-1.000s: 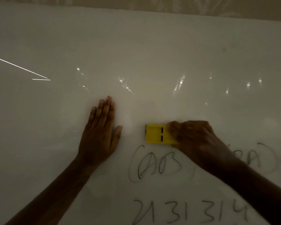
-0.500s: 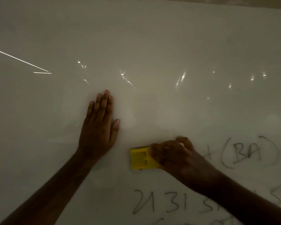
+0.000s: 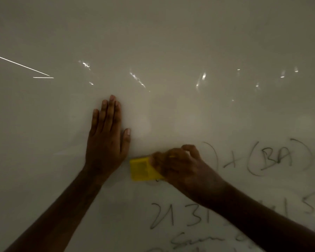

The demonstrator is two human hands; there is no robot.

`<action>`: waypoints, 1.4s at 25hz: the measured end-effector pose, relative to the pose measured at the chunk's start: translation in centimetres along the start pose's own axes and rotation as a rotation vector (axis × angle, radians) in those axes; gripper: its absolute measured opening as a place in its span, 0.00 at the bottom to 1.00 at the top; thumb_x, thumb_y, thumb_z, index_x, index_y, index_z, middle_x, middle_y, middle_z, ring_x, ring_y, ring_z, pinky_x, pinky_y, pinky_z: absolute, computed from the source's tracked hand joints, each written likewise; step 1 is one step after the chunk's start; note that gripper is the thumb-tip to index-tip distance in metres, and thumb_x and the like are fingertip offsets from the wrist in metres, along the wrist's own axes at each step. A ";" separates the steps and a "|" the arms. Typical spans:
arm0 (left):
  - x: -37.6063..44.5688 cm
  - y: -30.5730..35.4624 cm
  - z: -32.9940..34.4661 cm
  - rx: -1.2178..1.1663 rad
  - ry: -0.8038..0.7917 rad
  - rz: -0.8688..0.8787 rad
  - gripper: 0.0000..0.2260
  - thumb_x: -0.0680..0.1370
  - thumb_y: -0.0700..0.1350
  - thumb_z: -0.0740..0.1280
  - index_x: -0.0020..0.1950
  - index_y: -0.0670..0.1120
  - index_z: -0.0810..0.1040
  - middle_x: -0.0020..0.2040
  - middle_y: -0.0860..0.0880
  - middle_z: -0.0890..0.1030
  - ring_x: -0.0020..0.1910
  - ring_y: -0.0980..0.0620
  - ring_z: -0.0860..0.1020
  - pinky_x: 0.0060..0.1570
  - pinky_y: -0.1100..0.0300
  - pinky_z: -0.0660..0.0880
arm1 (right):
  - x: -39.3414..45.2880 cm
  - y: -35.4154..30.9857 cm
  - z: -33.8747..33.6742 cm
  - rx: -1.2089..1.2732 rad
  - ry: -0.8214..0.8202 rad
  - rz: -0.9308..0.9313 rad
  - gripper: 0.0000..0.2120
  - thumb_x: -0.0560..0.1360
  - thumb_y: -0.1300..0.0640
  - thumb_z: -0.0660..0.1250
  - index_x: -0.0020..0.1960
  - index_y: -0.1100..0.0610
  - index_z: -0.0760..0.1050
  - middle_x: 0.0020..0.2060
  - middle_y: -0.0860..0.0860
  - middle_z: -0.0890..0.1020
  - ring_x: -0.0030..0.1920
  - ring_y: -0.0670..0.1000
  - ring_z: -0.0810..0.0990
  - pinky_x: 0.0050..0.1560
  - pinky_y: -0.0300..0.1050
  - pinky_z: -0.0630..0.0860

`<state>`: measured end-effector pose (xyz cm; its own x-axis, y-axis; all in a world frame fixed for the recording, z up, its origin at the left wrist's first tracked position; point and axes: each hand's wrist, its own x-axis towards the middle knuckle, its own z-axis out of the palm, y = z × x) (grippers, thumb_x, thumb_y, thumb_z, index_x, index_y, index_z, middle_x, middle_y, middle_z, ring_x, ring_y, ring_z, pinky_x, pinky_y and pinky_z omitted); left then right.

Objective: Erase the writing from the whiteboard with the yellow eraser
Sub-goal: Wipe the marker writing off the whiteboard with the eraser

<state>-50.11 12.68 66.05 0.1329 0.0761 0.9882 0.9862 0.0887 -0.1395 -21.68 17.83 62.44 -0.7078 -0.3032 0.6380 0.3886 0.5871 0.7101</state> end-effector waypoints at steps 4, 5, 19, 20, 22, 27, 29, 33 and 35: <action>-0.4 0.0 -0.1 0.012 -0.008 0.000 0.31 0.88 0.51 0.54 0.87 0.35 0.54 0.88 0.37 0.54 0.88 0.38 0.53 0.86 0.40 0.50 | -4.1 0.2 -1.8 -0.026 -0.080 -0.097 0.25 0.82 0.61 0.68 0.78 0.57 0.69 0.75 0.52 0.75 0.65 0.56 0.80 0.60 0.59 0.75; -0.5 0.0 0.0 0.013 -0.009 -0.001 0.31 0.88 0.51 0.54 0.87 0.35 0.54 0.88 0.37 0.54 0.88 0.38 0.53 0.86 0.39 0.50 | -4.4 1.2 -2.4 -0.025 -0.086 -0.078 0.26 0.82 0.61 0.68 0.79 0.57 0.69 0.75 0.52 0.75 0.66 0.57 0.80 0.61 0.60 0.75; -0.9 -0.1 -0.1 0.010 0.002 -0.005 0.31 0.88 0.52 0.54 0.87 0.35 0.55 0.88 0.37 0.54 0.88 0.38 0.53 0.86 0.39 0.51 | -6.5 -0.1 -2.2 0.029 -0.116 -0.062 0.23 0.84 0.59 0.65 0.79 0.54 0.70 0.75 0.49 0.75 0.67 0.54 0.79 0.62 0.60 0.74; -0.9 -0.2 0.0 0.013 0.002 -0.003 0.32 0.88 0.52 0.54 0.87 0.35 0.55 0.88 0.37 0.54 0.88 0.38 0.53 0.86 0.39 0.51 | -7.2 1.3 -2.8 0.030 -0.125 -0.038 0.24 0.83 0.58 0.68 0.79 0.53 0.70 0.76 0.49 0.74 0.68 0.55 0.79 0.63 0.60 0.73; -0.9 -0.1 0.0 0.014 -0.004 -0.007 0.32 0.87 0.52 0.54 0.87 0.36 0.54 0.88 0.37 0.54 0.88 0.38 0.53 0.86 0.40 0.50 | -7.3 4.6 -4.1 0.050 -0.096 0.065 0.24 0.83 0.55 0.70 0.78 0.53 0.72 0.75 0.50 0.75 0.67 0.57 0.79 0.63 0.60 0.73; -1.0 0.3 -0.2 0.012 -0.020 -0.022 0.33 0.87 0.52 0.54 0.87 0.35 0.53 0.88 0.36 0.54 0.88 0.37 0.52 0.87 0.41 0.48 | -2.3 8.2 -4.5 -0.042 0.075 0.315 0.26 0.81 0.47 0.69 0.77 0.53 0.72 0.73 0.48 0.77 0.64 0.59 0.79 0.63 0.60 0.74; -1.2 0.6 -0.3 0.013 -0.043 -0.025 0.34 0.86 0.52 0.54 0.87 0.34 0.53 0.88 0.35 0.53 0.88 0.36 0.51 0.87 0.41 0.46 | -2.7 6.5 -3.3 -0.017 0.085 0.288 0.26 0.82 0.48 0.69 0.77 0.53 0.72 0.73 0.48 0.77 0.64 0.58 0.80 0.63 0.61 0.74; -1.9 1.7 -0.3 0.010 -0.079 -0.035 0.36 0.85 0.52 0.55 0.87 0.34 0.51 0.88 0.34 0.50 0.88 0.35 0.49 0.87 0.41 0.46 | -8.0 2.5 -2.7 0.049 -0.029 0.147 0.25 0.83 0.52 0.70 0.78 0.52 0.71 0.74 0.46 0.75 0.67 0.54 0.80 0.62 0.59 0.73; -2.1 2.4 -0.2 0.011 -0.084 -0.045 0.36 0.84 0.51 0.55 0.86 0.33 0.50 0.88 0.33 0.50 0.88 0.34 0.48 0.87 0.41 0.47 | -10.3 2.3 -3.8 0.031 -0.097 0.077 0.27 0.82 0.57 0.71 0.79 0.53 0.70 0.76 0.47 0.74 0.68 0.54 0.79 0.62 0.57 0.72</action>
<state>-47.97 12.56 63.62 0.0793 0.1551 0.9847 0.9898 0.1050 -0.0963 -11.26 19.51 58.65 -0.7305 -0.1833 0.6578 0.4270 0.6292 0.6495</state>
